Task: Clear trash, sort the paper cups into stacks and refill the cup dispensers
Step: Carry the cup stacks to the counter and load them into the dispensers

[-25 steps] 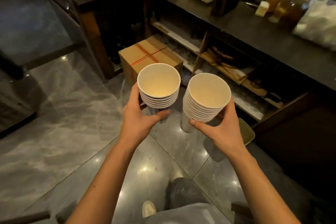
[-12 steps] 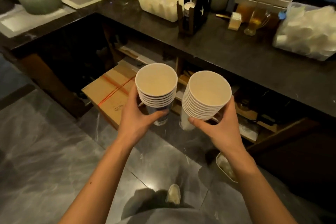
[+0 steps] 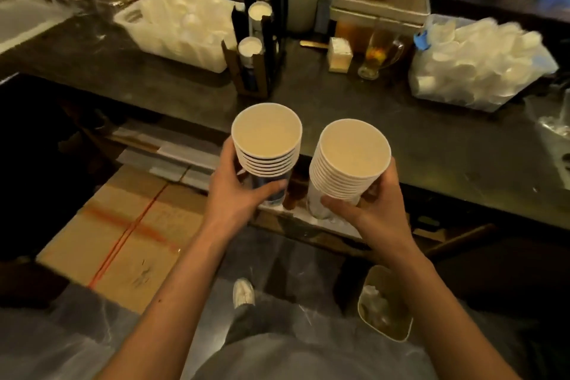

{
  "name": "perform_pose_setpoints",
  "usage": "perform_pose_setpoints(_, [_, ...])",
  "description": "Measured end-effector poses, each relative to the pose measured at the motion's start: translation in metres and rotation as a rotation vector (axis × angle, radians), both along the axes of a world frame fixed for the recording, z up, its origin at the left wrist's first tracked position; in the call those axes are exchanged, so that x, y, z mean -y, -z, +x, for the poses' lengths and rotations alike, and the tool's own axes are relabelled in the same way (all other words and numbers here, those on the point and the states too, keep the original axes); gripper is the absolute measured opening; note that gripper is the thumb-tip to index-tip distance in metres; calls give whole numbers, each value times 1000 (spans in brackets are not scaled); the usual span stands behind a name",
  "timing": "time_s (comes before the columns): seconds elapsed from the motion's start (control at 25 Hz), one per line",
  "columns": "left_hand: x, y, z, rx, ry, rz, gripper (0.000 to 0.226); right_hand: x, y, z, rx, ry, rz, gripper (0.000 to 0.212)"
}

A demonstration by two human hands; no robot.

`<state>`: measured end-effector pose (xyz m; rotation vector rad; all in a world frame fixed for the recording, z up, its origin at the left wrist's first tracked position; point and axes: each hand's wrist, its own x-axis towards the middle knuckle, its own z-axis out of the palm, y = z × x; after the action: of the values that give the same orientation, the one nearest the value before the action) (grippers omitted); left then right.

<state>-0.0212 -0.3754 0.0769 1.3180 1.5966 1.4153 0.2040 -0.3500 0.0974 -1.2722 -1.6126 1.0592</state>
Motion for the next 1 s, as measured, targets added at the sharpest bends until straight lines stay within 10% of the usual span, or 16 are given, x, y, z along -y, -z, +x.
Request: perform_pose_setpoints(1.0, [-269,40,-6,-32,27,-183,99,-326,64,-2,61,68,-13,106])
